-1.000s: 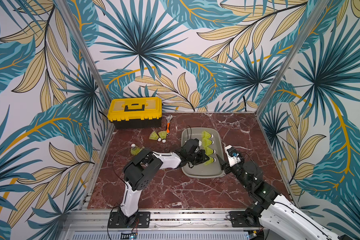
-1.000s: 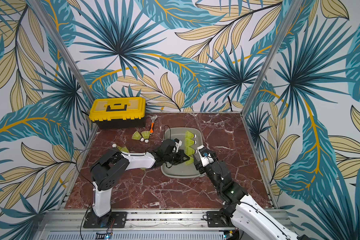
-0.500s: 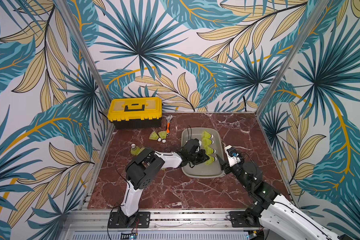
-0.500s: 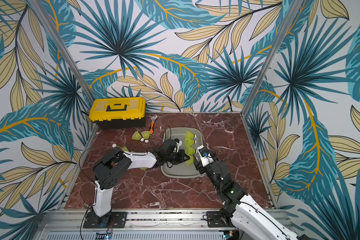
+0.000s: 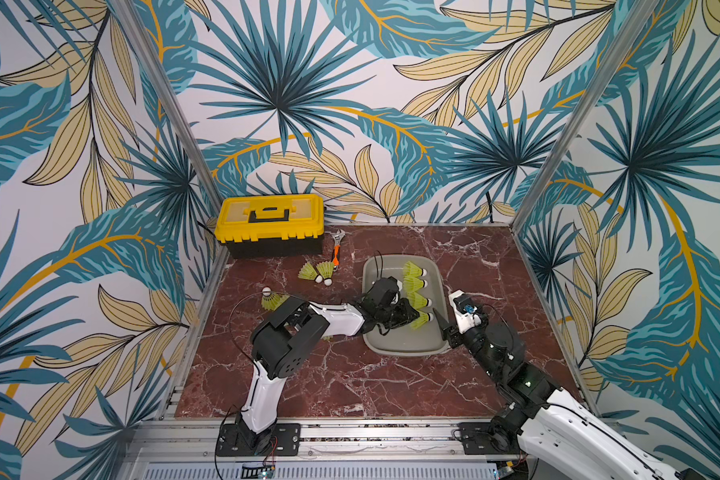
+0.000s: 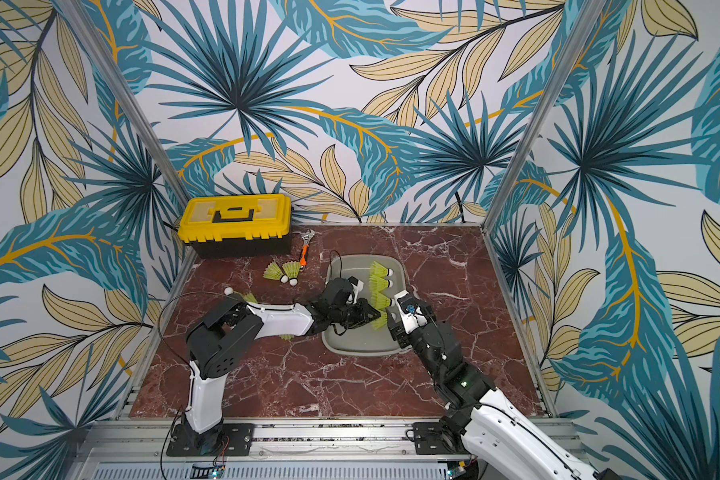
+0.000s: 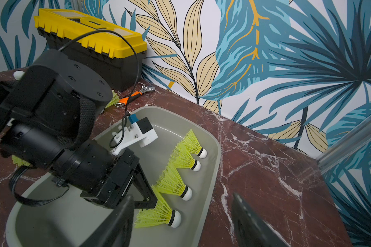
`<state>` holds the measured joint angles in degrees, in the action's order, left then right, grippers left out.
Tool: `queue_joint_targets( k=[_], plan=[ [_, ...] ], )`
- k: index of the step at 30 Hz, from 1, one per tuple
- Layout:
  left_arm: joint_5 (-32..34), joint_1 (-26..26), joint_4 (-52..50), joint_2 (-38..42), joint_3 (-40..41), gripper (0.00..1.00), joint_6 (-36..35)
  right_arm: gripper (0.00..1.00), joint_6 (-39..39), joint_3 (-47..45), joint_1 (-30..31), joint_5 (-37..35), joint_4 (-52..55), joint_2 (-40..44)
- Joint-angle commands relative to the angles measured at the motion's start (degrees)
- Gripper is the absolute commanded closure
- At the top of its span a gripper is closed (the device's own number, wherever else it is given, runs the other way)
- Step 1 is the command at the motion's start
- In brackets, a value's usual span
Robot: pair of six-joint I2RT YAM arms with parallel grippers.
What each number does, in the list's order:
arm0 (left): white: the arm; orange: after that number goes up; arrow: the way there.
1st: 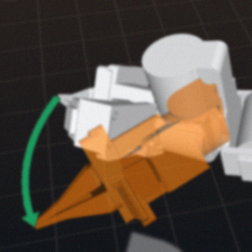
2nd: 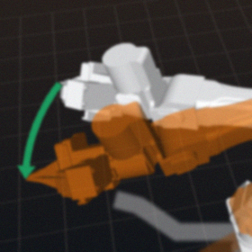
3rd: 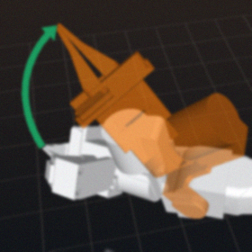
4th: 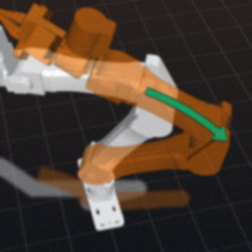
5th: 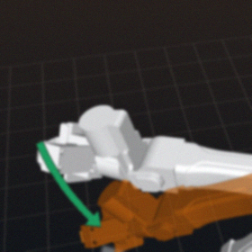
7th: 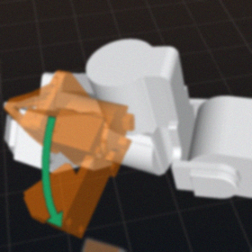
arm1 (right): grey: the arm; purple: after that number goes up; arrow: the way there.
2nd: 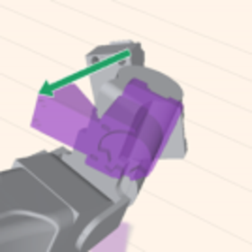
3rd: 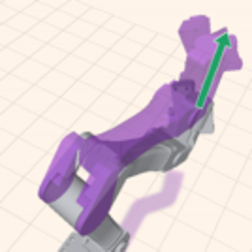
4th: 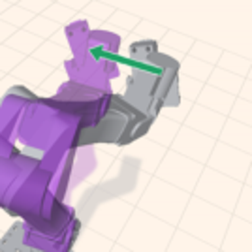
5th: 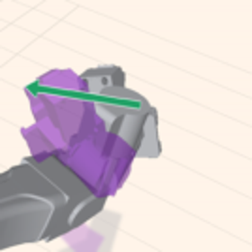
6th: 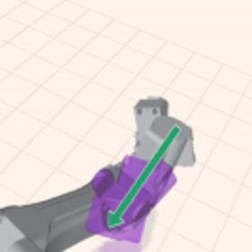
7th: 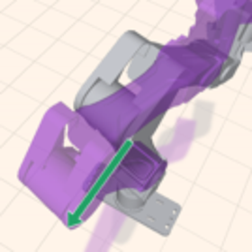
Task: Put the shuttlecocks into the storage box
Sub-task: Place the shuttlecock in the storage box.
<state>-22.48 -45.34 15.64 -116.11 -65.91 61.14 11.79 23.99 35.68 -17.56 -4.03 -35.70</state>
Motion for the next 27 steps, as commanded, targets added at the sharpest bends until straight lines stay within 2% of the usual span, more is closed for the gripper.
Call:
queue_joint_targets(
  k=[1,12,18,27],
  plan=[
    [0.1,-0.2,1.1,-0.4,-2.4,0.78,-0.1,0.28,0.2,-1.3,0.1,-0.7,-0.5,0.1],
    [0.3,-0.2,1.2,1.0,-1.8,0.62,-0.9,0.28,0.4,-1.3,0.2,-0.9,-0.3,0.0],
    [-0.2,-0.2,2.4,1.4,-1.3,0.61,-1.2,0.28,0.3,-1.4,0.1,-0.9,-0.2,0.0],
    [0.3,-0.1,3.2,3.3,0.1,0.53,-2.3,0.28,0.3,-1.6,0.1,-1.0,-0.1,0.0]
  ],
)
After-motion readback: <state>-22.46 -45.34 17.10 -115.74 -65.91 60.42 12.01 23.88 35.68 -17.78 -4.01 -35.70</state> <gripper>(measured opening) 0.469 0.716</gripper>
